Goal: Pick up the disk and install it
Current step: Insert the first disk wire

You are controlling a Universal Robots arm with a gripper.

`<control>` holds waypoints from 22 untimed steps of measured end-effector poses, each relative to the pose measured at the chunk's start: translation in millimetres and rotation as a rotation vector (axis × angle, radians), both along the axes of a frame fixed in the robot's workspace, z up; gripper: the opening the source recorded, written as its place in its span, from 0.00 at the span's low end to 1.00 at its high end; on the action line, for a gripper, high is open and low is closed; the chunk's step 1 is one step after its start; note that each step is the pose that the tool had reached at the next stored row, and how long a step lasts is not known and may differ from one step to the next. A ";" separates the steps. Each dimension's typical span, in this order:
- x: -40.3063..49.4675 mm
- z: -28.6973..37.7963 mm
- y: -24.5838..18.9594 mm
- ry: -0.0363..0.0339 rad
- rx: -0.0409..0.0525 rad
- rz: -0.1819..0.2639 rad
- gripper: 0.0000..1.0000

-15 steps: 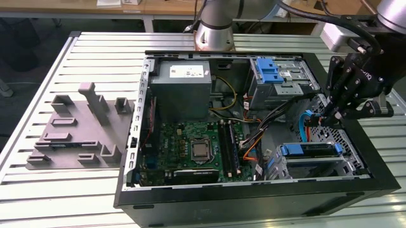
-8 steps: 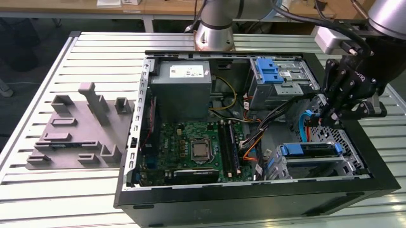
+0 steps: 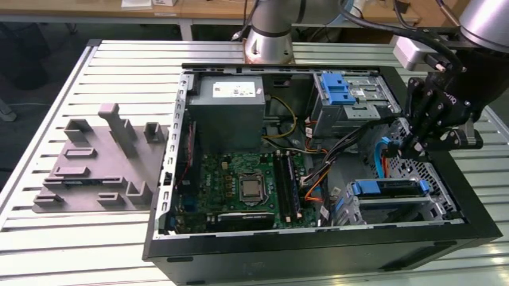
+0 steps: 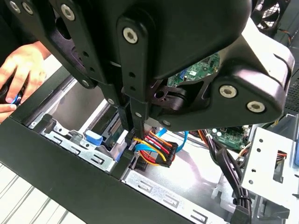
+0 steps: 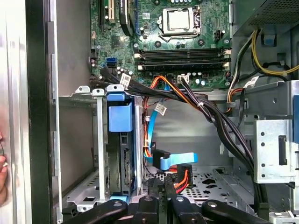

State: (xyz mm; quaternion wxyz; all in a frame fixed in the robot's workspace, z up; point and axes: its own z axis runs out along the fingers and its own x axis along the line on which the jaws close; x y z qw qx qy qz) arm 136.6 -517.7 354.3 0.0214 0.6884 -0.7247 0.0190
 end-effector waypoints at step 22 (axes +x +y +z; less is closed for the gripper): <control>-6.8 -16.2 -27.0 0.0032 0.0092 -0.004 0.16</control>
